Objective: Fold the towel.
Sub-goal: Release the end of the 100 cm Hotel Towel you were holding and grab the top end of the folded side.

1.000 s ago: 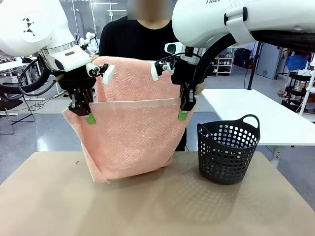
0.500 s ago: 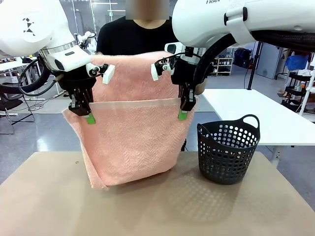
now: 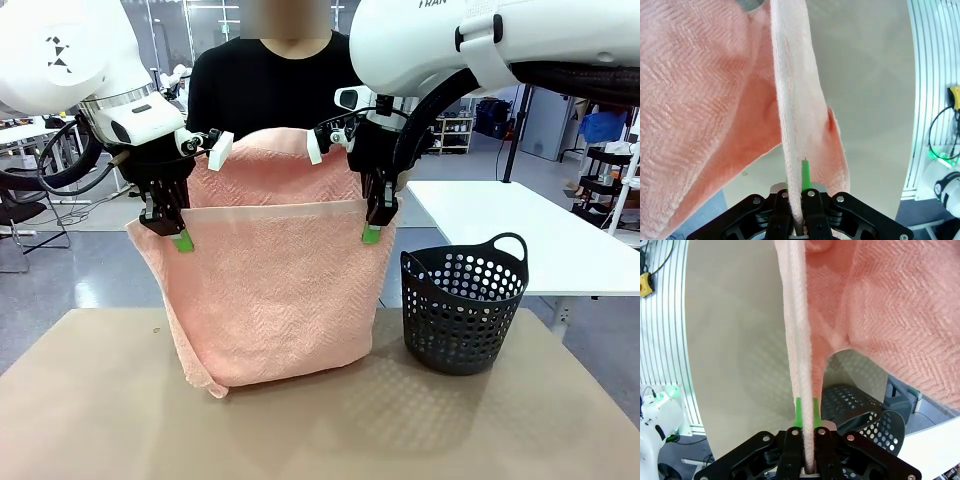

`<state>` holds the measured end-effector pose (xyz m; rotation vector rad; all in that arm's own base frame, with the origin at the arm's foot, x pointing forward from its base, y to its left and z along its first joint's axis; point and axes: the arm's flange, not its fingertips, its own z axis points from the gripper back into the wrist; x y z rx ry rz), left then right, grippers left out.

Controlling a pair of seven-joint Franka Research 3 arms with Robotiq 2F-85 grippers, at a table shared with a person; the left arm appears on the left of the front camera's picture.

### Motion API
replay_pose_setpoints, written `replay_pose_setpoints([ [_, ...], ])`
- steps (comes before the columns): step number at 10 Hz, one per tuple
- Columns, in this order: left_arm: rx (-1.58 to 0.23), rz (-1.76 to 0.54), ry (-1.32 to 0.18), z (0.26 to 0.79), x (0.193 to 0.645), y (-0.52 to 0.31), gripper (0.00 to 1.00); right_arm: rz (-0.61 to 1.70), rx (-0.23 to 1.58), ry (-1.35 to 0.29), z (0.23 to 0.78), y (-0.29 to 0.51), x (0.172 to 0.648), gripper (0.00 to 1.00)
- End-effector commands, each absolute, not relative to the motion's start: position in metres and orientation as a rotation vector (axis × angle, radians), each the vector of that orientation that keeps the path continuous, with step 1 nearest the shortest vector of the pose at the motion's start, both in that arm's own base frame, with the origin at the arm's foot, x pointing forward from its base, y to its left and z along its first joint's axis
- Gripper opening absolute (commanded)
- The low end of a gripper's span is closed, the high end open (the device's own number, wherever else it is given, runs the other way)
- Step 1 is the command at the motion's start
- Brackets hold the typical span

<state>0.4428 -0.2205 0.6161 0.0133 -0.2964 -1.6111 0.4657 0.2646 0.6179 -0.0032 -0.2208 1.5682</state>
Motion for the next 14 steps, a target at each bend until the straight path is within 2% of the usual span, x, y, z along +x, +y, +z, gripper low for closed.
replay_pose_setpoints([
  [1, 0.013, -1.611, -0.298, 0.6176, 0.4438, -0.2209, 0.00, 1.570, -0.003, -0.218, 0.6174, 0.2645, 0.4655, 0.00],
  [14, 0.013, -1.611, -0.298, 0.6176, 0.4438, -0.2209, 0.00, 1.570, -0.003, -0.218, 0.6174, 0.2645, 0.4655, 0.00],
])
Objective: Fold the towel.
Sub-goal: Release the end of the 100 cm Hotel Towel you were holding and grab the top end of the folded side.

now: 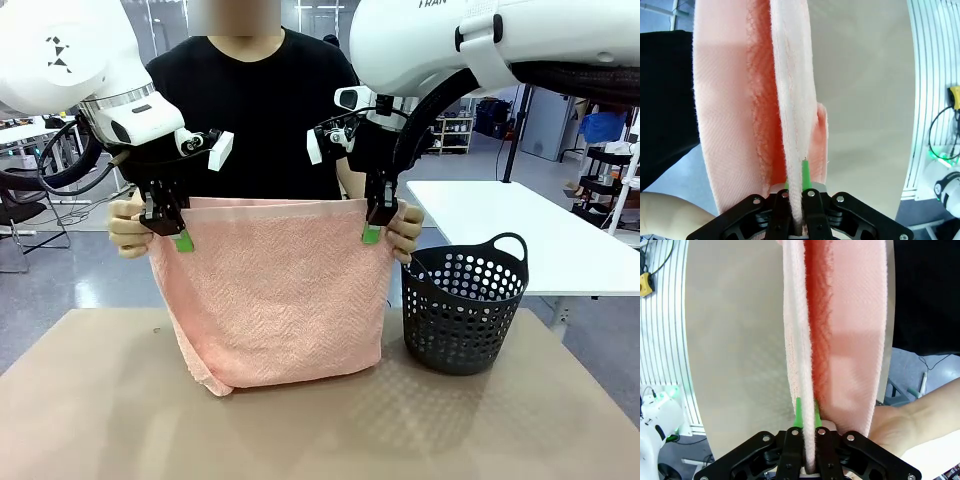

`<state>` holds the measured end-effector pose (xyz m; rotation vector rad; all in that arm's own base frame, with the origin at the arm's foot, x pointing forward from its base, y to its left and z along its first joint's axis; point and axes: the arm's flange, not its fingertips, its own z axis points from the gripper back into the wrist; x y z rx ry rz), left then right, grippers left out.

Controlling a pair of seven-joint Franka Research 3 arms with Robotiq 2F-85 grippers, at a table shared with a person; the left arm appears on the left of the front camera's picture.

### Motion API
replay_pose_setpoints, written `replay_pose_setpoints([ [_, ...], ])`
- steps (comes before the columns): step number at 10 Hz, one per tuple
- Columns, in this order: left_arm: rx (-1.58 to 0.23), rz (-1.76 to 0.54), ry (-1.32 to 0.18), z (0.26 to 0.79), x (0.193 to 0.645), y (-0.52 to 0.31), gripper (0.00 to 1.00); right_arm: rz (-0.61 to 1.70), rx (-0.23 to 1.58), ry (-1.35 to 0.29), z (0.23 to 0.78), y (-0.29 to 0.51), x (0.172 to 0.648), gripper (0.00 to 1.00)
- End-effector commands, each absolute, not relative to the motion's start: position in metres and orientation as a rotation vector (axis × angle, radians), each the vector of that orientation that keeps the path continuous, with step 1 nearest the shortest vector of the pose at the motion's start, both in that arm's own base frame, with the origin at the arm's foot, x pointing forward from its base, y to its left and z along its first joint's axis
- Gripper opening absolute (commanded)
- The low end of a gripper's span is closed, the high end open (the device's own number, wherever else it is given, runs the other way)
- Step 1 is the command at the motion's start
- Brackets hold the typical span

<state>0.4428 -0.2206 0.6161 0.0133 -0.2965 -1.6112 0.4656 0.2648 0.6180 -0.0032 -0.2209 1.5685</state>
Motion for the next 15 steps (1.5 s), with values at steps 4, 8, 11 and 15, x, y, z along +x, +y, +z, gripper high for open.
replay_pose_setpoints([
  [4, 0.013, -1.611, -0.298, 0.618, 0.444, -0.221, 0.00, 1.570, -0.003, -0.218, 0.617, 0.264, 0.465, 0.00],
  [8, 0.013, -1.611, -0.298, 0.618, 0.444, -0.221, 0.00, 1.570, -0.003, -0.218, 0.617, 0.264, 0.465, 0.00],
  [11, 0.020, -1.591, -0.326, 0.619, 0.440, -0.219, 0.35, 1.558, -0.019, -0.232, 0.620, 0.263, 0.464, 0.33],
  [15, 0.149, -1.516, -0.467, 0.659, 0.414, -0.197, 0.95, 1.534, -0.130, -0.430, 0.663, 0.242, 0.443, 0.67],
])
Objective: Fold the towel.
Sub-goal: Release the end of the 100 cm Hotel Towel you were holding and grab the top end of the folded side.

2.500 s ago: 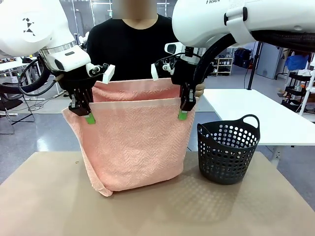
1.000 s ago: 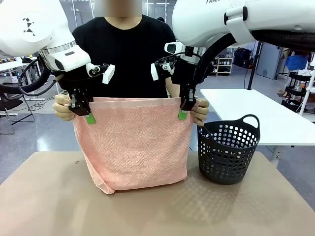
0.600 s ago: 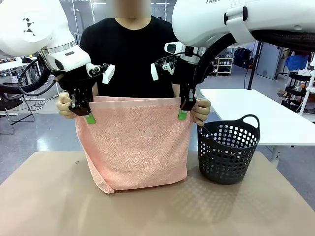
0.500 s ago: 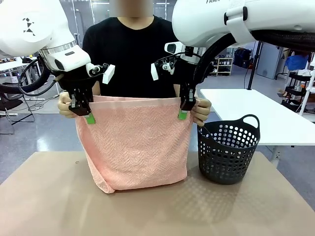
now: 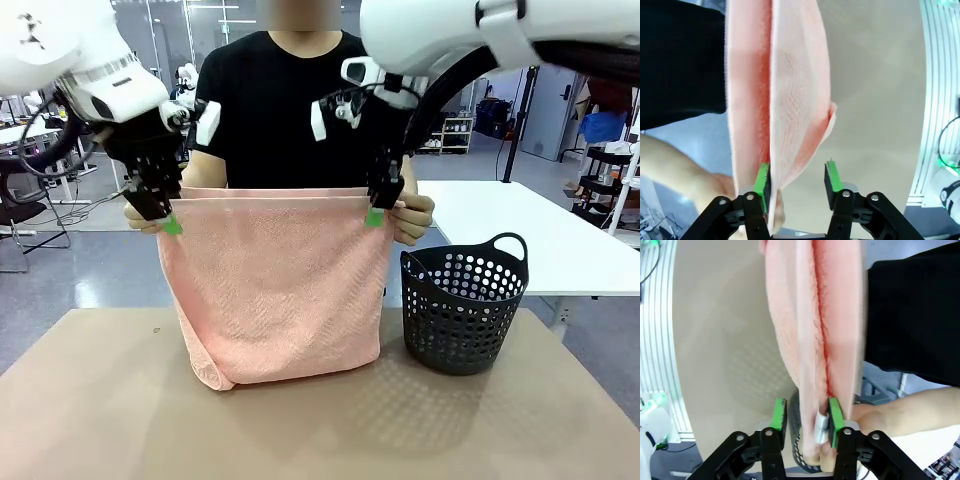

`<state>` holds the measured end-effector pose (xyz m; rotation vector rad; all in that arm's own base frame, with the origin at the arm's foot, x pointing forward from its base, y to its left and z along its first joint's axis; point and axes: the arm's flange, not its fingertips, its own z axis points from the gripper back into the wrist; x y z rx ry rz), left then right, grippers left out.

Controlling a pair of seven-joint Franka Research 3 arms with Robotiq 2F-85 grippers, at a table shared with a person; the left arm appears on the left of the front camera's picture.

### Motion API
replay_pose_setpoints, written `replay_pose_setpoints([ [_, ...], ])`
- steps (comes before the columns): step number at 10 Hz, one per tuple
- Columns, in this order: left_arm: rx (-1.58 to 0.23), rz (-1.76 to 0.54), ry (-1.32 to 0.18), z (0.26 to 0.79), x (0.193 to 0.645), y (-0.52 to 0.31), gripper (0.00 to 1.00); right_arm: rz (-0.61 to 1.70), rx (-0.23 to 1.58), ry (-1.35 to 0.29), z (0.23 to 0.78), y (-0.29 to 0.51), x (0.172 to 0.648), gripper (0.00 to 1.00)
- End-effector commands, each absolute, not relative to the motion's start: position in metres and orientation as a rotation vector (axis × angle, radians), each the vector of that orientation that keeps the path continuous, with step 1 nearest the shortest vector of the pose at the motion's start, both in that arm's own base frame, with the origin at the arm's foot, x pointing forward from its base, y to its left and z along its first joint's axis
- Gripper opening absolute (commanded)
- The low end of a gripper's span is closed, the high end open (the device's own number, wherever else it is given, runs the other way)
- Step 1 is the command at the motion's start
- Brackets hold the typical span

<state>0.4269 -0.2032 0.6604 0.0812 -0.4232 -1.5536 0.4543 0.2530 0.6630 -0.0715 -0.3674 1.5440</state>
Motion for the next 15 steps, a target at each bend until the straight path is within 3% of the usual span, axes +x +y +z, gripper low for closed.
replay_pose_setpoints([
  [1, 0.182, -1.498, -0.517, 0.670, 0.404, -0.193, 1.00, 1.532, -0.152, -0.479, 0.673, 0.238, 0.437, 1.00],
  [4, 0.251, -1.468, -0.608, 0.686, 0.385, -0.190, 0.96, 1.568, -0.206, -0.574, 0.691, 0.233, 0.415, 1.00],
  [6, 0.283, -1.464, -0.645, 0.694, 0.377, -0.188, 1.00, 1.581, -0.226, -0.603, 0.696, 0.233, 0.408, 1.00],
  [15, 0.241, -1.496, -0.636, 0.702, 0.381, -0.188, 1.00, 1.571, -0.202, -0.590, 0.704, 0.242, 0.407, 1.00],
])
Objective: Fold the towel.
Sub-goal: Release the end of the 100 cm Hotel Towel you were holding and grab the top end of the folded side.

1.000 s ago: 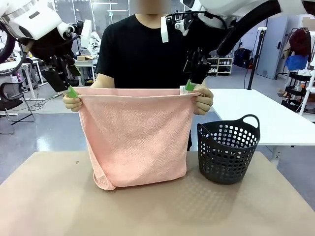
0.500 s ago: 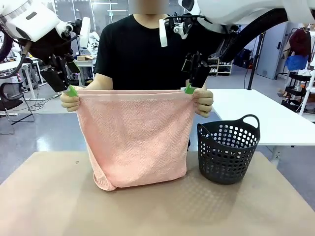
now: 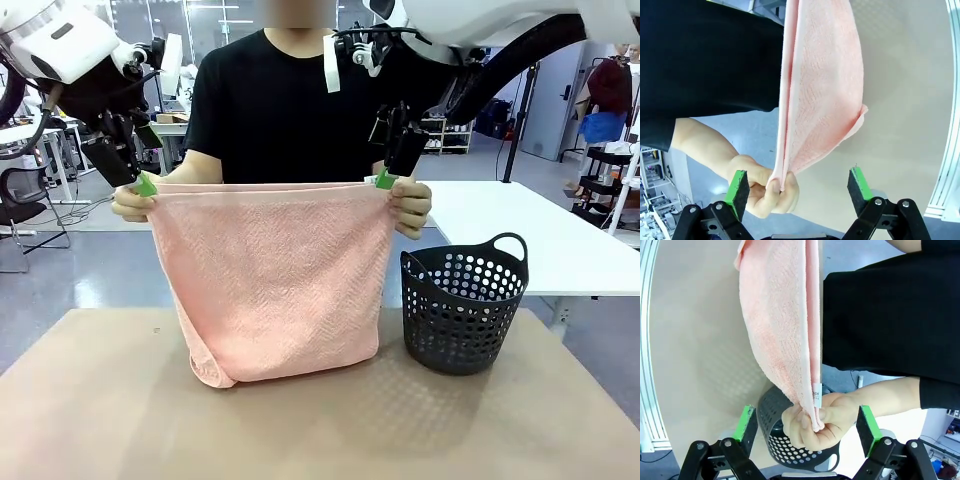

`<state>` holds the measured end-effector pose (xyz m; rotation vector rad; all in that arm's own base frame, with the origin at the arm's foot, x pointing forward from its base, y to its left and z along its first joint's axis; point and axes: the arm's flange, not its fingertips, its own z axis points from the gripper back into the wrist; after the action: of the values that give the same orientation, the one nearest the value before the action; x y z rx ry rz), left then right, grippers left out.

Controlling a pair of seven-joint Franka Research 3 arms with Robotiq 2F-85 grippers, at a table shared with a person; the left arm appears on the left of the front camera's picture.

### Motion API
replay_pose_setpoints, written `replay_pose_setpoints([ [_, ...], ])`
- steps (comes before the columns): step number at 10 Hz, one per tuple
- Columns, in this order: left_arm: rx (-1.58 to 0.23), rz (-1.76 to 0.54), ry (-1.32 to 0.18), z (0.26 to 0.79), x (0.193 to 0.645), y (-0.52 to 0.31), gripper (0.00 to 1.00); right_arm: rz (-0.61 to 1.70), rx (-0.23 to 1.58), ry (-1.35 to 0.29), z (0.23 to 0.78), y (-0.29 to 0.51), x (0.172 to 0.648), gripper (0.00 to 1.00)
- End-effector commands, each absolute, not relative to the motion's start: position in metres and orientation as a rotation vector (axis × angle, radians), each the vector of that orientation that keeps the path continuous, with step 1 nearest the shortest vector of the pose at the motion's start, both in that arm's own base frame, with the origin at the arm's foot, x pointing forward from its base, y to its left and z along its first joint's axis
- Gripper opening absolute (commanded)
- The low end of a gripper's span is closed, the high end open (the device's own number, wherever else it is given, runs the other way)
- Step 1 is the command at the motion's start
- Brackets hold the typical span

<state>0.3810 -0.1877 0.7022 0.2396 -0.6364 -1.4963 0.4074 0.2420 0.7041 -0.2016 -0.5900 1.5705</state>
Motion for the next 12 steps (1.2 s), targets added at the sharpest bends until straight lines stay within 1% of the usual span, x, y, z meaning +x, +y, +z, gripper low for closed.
replay_pose_setpoints([
  [1, 0.254, -1.493, -0.655, 0.708, 0.389, -0.194, 1.00, 1.583, -0.225, -0.574, 0.707, 0.248, 0.415, 1.00],
  [2, 0.261, -1.514, -0.618, 0.707, 0.397, -0.200, 1.00, 1.583, -0.228, -0.549, 0.706, 0.252, 0.424, 1.00],
  [4, 0.187, -1.548, -0.590, 0.701, 0.411, -0.204, 1.00, 1.598, -0.207, -0.525, 0.704, 0.255, 0.437, 1.00],
  [5, 0.183, -1.557, -0.565, 0.696, 0.419, -0.209, 1.00, 1.606, -0.207, -0.499, 0.699, 0.259, 0.444, 1.00],
  [8, 0.119, -1.541, -0.516, 0.669, 0.446, -0.215, 1.00, 1.611, -0.154, -0.445, 0.676, 0.268, 0.468, 1.00],
  [11, 0.064, -1.528, -0.466, 0.639, 0.465, -0.218, 1.00, 1.601, -0.063, -0.393, 0.651, 0.271, 0.482, 1.00],
  [12, 0.060, -1.514, -0.468, 0.636, 0.468, -0.218, 0.47, 1.594, -0.055, -0.389, 0.645, 0.271, 0.484, 0.93],
])
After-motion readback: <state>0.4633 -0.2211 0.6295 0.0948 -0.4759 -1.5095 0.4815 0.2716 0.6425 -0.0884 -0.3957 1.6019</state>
